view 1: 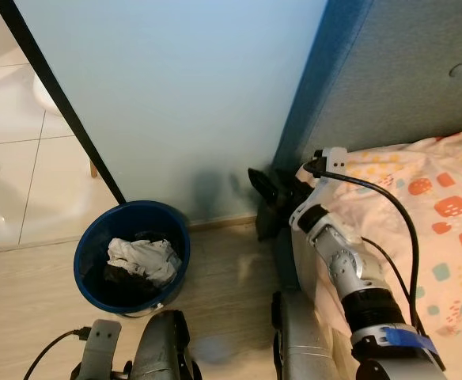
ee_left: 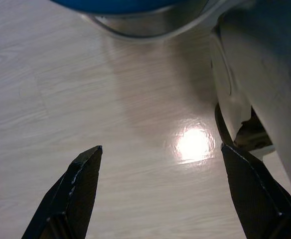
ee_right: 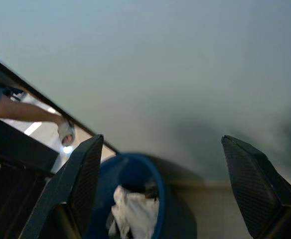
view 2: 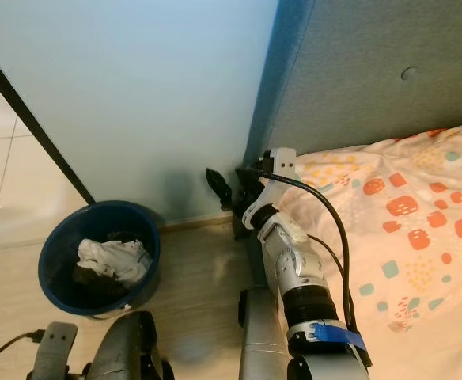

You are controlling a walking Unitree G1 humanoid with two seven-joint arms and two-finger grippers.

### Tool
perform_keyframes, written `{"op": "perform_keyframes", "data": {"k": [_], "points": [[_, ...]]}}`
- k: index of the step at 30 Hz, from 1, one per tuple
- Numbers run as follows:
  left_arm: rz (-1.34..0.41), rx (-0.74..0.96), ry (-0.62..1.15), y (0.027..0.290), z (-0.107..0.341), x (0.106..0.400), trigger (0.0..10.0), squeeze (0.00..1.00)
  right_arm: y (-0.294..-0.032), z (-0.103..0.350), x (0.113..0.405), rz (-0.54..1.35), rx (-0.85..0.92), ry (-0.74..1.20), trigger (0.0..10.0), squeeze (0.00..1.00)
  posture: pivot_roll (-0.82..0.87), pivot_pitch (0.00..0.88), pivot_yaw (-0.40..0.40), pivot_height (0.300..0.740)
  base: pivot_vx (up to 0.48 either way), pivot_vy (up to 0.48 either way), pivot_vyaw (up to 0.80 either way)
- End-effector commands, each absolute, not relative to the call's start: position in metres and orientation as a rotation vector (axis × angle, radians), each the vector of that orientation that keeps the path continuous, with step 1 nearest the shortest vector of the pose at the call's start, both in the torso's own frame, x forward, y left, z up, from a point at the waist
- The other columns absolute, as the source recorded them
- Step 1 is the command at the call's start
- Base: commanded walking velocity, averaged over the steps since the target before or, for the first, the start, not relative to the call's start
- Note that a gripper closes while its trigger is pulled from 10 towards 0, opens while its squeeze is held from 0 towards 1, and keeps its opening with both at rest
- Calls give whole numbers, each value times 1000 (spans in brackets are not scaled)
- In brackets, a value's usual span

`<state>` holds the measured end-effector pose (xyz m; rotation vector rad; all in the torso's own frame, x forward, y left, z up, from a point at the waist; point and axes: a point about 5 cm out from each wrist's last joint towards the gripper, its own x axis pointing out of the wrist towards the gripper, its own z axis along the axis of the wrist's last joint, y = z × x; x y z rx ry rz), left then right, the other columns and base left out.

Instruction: Clean up the room

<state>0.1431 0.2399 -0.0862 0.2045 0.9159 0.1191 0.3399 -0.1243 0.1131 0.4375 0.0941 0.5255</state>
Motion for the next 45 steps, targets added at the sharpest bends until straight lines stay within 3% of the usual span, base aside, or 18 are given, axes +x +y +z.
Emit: {"op": "perform_keyframes", "data": {"k": [1,4,9,13,17,31,40,45], "points": [[131,211,971,242,-91,129,10000,0,-124,87,331,509,426,175,10000,0,-58,88,59,597,0,0,0],[189,195,951,245,-89,135,10000,0,-126,56,319,476,408,281,10000,0,-65,80,47,612,0,0,0],[233,182,934,250,-86,140,10000,0,-127,41,312,473,374,342,10000,0,-65,76,43,622,0,0,0],[348,142,882,262,-77,154,10000,0,-135,-1,286,431,284,539,10000,0,-55,68,28,642,0,0,0],[360,154,875,266,-74,156,10000,0,-141,-17,272,404,261,609,10000,0,-54,66,28,657,-142,0,0],[320,168,920,260,-81,147,10000,0,-155,-36,253,341,212,695,10000,0,-59,48,38,702,-303,0,0],[272,160,929,247,-84,148,10000,0,-158,-41,248,320,201,719,10000,0,-61,57,38,740,0,0,0],[257,144,950,243,-88,143,10000,0,-163,-47,242,291,167,760,10000,0,-68,60,35,740,0,0,0]]}}
